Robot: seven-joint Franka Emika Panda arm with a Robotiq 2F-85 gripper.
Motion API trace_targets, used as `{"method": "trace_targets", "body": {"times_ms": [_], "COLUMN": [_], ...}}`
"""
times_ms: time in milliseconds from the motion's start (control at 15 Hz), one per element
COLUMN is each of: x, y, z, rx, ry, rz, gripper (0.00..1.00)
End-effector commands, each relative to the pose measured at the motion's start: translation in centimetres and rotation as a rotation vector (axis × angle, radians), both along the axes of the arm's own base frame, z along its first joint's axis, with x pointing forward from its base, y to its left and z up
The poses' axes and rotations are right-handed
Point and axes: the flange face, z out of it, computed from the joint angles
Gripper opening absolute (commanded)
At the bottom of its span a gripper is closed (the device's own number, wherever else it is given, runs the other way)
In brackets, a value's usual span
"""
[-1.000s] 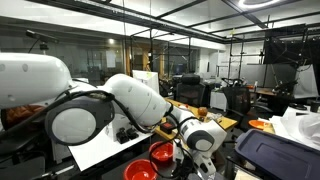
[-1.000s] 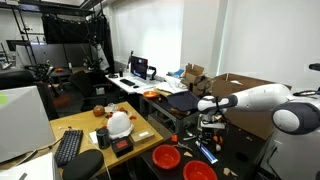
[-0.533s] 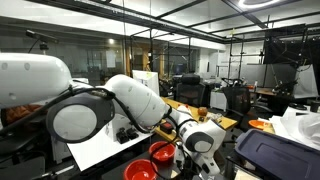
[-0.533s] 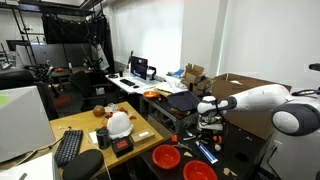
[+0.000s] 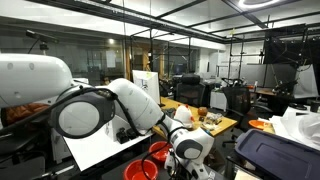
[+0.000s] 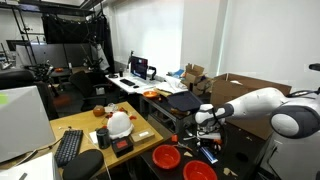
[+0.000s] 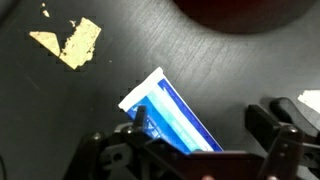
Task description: Move the tube to the left
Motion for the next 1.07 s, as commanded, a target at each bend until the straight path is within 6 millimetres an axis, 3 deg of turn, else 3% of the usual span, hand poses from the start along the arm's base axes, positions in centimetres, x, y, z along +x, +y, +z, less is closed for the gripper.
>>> {"method": "trace_targets", "body": {"times_ms": [0, 600, 933, 1000], "x": [-0.2, 0.4, 0.6, 0.7], "y": [-0.3, -4.0, -4.6, -4.7], "z": [-0.5, 1.3, 1.3, 1.3], "rx": [-0.071, -0.149, -0.109, -0.094], "ry": [0.001, -0.043, -0.111, -0.127], "rz": [0.017, 0.125, 0.152, 0.157], "gripper": [1.00, 1.00, 1.00, 0.90]}}
